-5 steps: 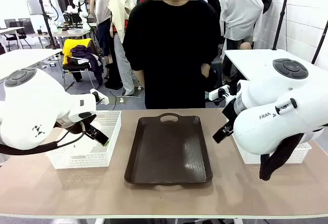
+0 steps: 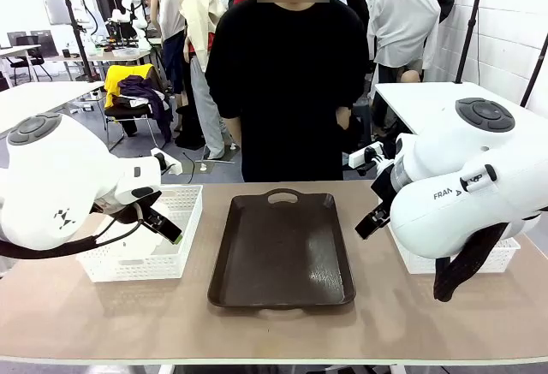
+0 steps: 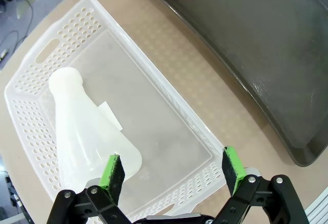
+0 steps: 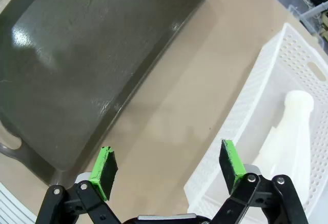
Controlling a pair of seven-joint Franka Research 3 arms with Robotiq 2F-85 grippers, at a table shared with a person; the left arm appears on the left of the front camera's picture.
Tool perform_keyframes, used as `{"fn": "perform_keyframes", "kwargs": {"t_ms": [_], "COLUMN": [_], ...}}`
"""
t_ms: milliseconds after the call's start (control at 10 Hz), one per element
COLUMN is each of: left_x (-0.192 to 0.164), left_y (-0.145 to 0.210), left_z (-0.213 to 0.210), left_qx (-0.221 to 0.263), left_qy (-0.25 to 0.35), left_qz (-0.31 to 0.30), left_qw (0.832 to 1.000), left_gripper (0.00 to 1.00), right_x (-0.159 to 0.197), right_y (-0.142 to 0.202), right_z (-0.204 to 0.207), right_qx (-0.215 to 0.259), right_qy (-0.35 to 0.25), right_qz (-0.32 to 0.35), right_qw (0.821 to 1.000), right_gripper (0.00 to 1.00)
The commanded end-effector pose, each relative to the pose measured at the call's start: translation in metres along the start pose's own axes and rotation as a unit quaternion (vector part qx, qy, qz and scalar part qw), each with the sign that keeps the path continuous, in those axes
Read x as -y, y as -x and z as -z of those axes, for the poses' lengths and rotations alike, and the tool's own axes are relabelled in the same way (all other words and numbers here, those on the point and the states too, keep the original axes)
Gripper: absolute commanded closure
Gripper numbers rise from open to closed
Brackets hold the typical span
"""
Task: Prepare the laboratory tools.
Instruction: Pick up the Big flask that the person points to.
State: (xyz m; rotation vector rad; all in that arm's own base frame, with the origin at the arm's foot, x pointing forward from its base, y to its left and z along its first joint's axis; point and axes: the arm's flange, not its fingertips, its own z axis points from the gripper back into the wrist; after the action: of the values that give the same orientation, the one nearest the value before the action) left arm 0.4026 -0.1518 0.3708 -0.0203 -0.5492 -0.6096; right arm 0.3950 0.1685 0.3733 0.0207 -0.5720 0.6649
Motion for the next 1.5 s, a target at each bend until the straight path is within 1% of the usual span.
{"fn": "perform_keyframes", "kwargs": {"t_ms": [0,900,1000,1100,1200,1300,1400], "left_x": [-0.001,-0.001,0.000,-0.004,-0.013,-0.024,-0.034], "left_y": [0.000,0.000,0.000,-0.006,-0.010,-0.013,-0.012], "left_z": [0.000,0.000,0.000,-0.013,-0.027,-0.041,-0.054], "left_qx": [0.000,0.000,0.000,0.008,0.013,0.027,0.035], "left_qy": [0.000,0.000,0.000,-0.018,-0.027,-0.021,0.048], "left_qz": [-0.001,-0.001,0.001,0.001,-0.025,-0.055,-0.093], "left_qw": [1.000,1.000,1.000,1.000,0.999,0.998,0.994], "left_gripper": [0.00,0.00,0.00,0.00,0.00,0.00,0.00], "right_x": [0.000,0.000,0.004,0.010,0.022,0.034,0.045], "right_y": [0.000,0.000,-0.006,-0.012,-0.018,-0.021,-0.022], "right_z": [0.000,0.000,-0.010,-0.025,-0.038,-0.051,-0.067], "right_qx": [0.000,0.000,0.010,0.016,0.022,0.029,0.023], "right_qy": [0.000,0.000,0.000,0.002,0.044,0.023,-0.009], "right_qz": [0.001,0.000,0.015,0.025,0.026,0.038,0.060], "right_qw": [1.000,1.000,1.000,1.000,0.998,0.999,0.998], "right_gripper": [0.00,0.00,0.00,0.00,0.00,0.00,0.00]}}
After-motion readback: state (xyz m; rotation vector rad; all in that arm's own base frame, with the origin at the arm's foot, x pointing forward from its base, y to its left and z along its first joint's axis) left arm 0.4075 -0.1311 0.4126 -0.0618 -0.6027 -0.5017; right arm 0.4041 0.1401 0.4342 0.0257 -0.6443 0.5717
